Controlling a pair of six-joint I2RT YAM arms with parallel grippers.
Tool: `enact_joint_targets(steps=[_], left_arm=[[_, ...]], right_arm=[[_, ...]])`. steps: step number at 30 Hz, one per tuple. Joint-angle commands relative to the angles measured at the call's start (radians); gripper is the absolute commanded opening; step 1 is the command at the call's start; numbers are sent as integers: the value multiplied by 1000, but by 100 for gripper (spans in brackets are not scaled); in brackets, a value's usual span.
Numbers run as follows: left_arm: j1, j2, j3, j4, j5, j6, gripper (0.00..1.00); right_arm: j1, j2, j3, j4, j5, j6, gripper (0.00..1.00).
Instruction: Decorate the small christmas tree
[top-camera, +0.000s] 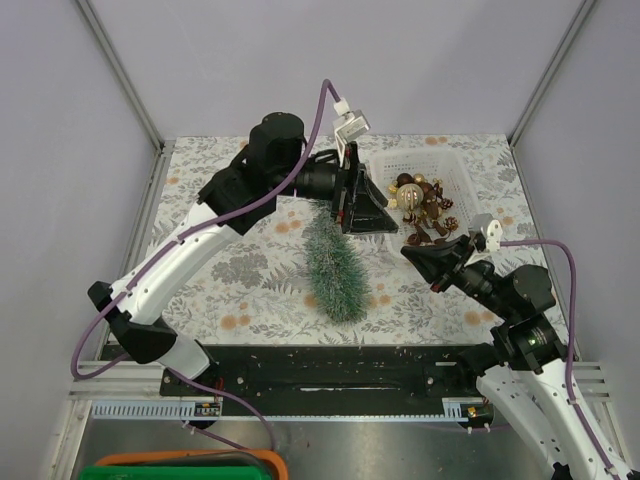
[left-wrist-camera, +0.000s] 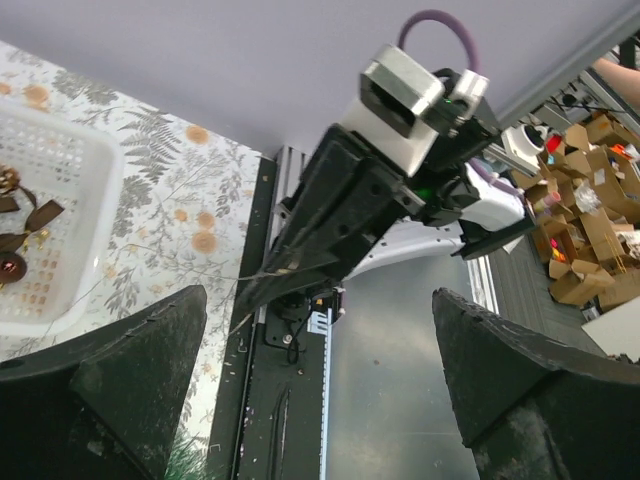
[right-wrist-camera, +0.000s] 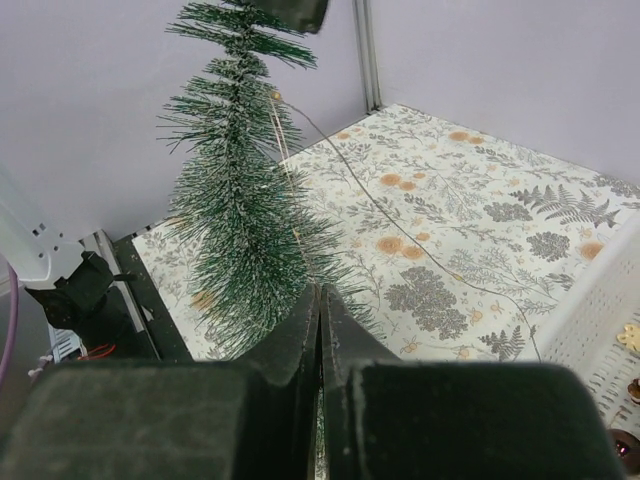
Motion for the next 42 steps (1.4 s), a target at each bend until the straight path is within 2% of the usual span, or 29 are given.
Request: enact_joint_targets(steps=[1,7,16,20,28,37,42], left_arm=[[-27,-26,10,19,77,28,99],[-58,-17,64,13,91,39,99],[-128,-61,-116,24,92,-13,99],[-130,-62,-163,73,45,-53,99],[-128,57,-24,140,-50,-169,99],[-138,77,-64,164,-65,-217,99],[-136,109,7,159,-85,-228,99]], right_arm=[[8,-11,22,2,59,-8,0],[8,-3,10,16,78,12,0],[8,-24,2,25,119,25,0],[8,-20,1,39,112,32,0],[8,-9,-7,43,87,43,0],[8,-8,-24,80,76,40,0],[8,12,-28,103,64,51,0]])
